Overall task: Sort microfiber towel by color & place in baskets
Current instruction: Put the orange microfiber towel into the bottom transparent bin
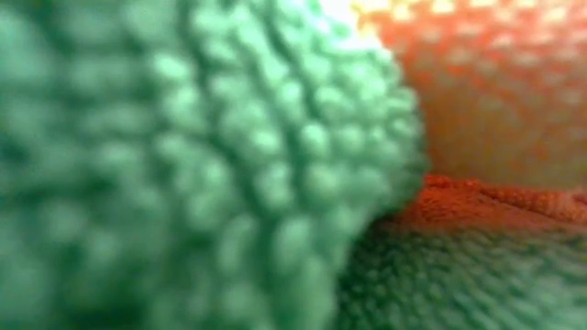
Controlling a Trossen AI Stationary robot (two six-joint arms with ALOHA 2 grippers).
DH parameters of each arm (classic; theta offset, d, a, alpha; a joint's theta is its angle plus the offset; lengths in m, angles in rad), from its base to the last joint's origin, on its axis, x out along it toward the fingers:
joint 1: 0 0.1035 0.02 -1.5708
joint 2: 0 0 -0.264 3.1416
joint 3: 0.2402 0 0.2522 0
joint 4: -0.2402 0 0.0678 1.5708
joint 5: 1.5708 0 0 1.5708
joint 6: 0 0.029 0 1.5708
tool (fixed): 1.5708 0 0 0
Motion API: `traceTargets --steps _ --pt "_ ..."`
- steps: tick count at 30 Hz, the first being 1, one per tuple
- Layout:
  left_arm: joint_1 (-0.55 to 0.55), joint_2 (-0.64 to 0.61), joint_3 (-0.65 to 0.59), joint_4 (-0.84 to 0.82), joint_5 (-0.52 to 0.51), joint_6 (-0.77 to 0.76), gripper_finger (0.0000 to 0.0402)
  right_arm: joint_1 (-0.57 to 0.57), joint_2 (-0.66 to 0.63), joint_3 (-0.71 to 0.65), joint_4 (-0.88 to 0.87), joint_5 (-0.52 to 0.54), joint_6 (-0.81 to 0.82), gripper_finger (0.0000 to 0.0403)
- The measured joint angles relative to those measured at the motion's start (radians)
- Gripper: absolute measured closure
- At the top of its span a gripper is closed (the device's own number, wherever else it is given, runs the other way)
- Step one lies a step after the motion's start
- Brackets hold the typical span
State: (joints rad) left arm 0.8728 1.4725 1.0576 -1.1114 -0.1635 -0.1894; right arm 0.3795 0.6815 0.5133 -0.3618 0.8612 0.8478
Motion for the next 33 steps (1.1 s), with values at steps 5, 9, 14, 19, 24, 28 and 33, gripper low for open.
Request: traceTargets --steps 5,9,14,19,24,28,33 --pt "-0.012 -0.152 0.0 -0.011 -0.003 -0.029 0.0401 0.0 0.0 0.0 0.0 0.0 -0.003 0.0402" --pt "-0.023 -0.295 0.0 -0.013 -0.003 -0.045 0.0401 0.0 0.0 0.0 -0.001 0.0 -0.003 0.0402" --pt "-0.026 -0.454 0.0 -0.017 -0.021 -0.08 0.0401 0.0 0.0 0.0 -0.001 0.0 -0.013 0.0402" --pt "-0.026 -0.568 0.0 -0.017 -0.032 -0.113 0.0401 0.0 0.0 0.0 -0.001 -0.005 -0.018 0.0402" --pt "-0.026 -0.63 0.0 -0.014 -0.033 -0.125 0.0401 0.0 0.0 0.0 -0.001 -0.033 -0.018 0.0402" --pt "-0.027 -0.67 0.0 -0.002 -0.033 -0.15 0.0401 0.0 0.0 0.0 -0.001 -0.053 -0.019 0.0402" --pt "-0.059 -0.711 0.069 0.011 -0.033 -0.159 0.0401 0.0 0.0 0.0 -0.001 -0.057 -0.019 0.0402"
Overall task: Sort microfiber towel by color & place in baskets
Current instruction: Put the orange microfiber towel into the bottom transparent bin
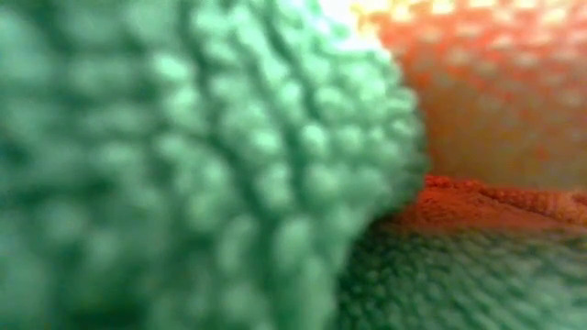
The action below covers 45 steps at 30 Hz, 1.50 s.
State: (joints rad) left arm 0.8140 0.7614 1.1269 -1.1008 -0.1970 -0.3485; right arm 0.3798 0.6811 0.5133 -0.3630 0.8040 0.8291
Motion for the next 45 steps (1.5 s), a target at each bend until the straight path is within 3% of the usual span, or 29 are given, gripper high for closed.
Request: traceTargets --steps 9,15,21,25,38,41,45 --pt "-0.12 0.017 0.279 -0.016 0.007 -0.06 0.0401 0.0 0.0 0.0 0.0 0.0 -0.026 0.0402" --pt "-0.242 0.063 0.405 -0.12 0.067 -0.124 0.0401 0.0 0.0 0.0 0.0 0.0 -0.034 0.0402" --pt "-0.391 0.106 0.421 -0.205 0.141 -0.168 0.0401 0.0 0.0 0.0 0.0 0.0 -0.045 0.0402" --pt "-0.502 0.135 0.42 -0.31 0.152 -0.264 0.0401 0.0 0.0 0.0 -0.006 -0.018 -0.052 0.0402" --pt "-0.936 0.271 0.421 -0.433 0.352 -0.646 0.0401 0.0 0.0 0.0 -0.017 -0.08 -0.053 0.0402" --pt "-1.007 0.289 0.414 -0.471 0.326 -0.7 0.0401 0.0 0.0 0.0 -0.027 -0.08 -0.053 0.0402" --pt "-1.049 0.287 0.4 -0.466 0.147 -0.662 0.0401 0.0 0.0 0.0 -0.053 -0.08 -0.053 0.0402"
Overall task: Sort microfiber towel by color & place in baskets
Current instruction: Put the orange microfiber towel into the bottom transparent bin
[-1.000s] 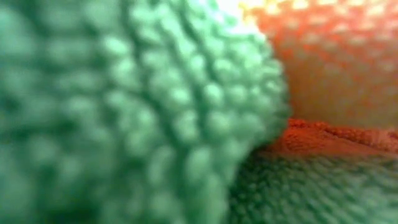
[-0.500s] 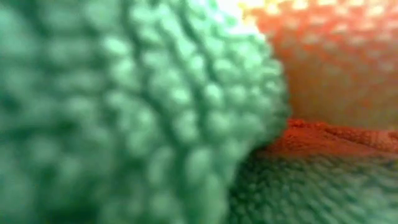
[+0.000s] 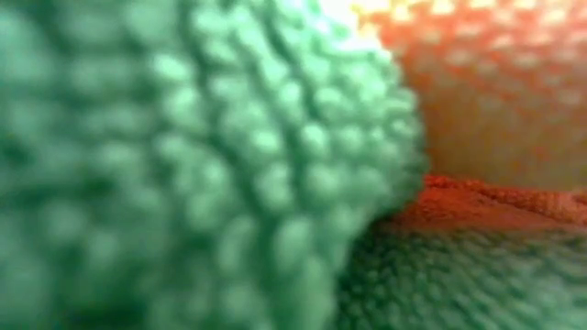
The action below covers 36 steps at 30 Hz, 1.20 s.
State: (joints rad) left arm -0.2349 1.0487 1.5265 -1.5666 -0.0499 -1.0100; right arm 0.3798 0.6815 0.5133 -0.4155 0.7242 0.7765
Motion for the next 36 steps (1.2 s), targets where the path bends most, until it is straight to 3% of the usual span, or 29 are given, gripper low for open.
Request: traceTargets --steps 4,12,24,30,36 --pt "-0.005 -0.012 -0.031 -0.002 -0.108 0.17 0.0401 0.0 0.0 0.0 -0.003 0.0 0.002 0.0402" --pt "-0.005 -0.022 -0.206 -0.005 -0.047 0.429 0.0401 0.0 0.0 0.0 0.003 -0.054 0.03 0.0402" --pt "-0.004 -0.076 -0.489 -0.006 -0.056 0.447 0.0401 0.0 0.024 0.0 0.103 -0.055 0.079 0.0403" --pt "-0.004 -0.102 -0.598 0.046 -0.093 0.469 0.0401 0.0 0.136 0.014 0.265 -0.054 0.055 0.0403" --pt "-0.003 -0.093 -0.631 0.111 -0.208 0.378 0.0401 0.0 0.299 0.166 0.229 -0.046 0.04 0.0403"
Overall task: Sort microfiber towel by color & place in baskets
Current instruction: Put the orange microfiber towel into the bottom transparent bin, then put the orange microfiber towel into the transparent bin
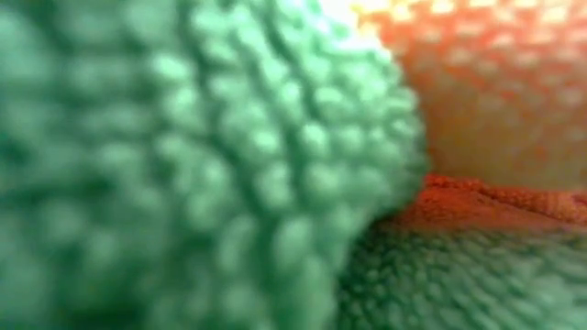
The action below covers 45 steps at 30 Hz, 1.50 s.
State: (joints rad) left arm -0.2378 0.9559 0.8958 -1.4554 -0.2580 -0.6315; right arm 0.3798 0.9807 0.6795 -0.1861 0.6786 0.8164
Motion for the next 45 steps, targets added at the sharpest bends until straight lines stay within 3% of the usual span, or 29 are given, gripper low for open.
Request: traceTargets --steps 6,12,18,22,30,39,45 --pt "0.018 0.002 0.0 0.007 -0.058 0.019 0.0373 0.0 0.167 0.249 -0.224 0.004 0.015 0.0403" --pt "0.05 0.001 0.0 0.008 -0.05 0.089 0.0306 0.0 0.324 0.493 -0.515 0.005 0.135 0.0403" --pt "0.056 0.001 0.0 0.025 -0.037 0.143 0.0247 0.0 0.448 0.632 -0.639 -0.007 0.231 0.0403" --pt "0.056 -0.006 0.0 0.039 -0.033 0.173 0.0235 -0.005 0.508 0.657 -0.668 -0.058 0.308 0.0403" --pt "0.056 -0.076 0.078 0.041 -0.032 0.191 0.0234 -0.051 0.574 0.657 -0.827 -0.288 0.507 0.0403" --pt "0.056 -0.142 0.183 0.104 -0.005 0.162 0.0234 -0.079 0.579 0.645 -1.213 -0.41 0.81 0.0403" --pt "0.056 -0.149 0.187 0.152 0.014 0.162 0.0234 -0.093 0.561 0.565 -1.209 -0.457 0.837 0.0396"
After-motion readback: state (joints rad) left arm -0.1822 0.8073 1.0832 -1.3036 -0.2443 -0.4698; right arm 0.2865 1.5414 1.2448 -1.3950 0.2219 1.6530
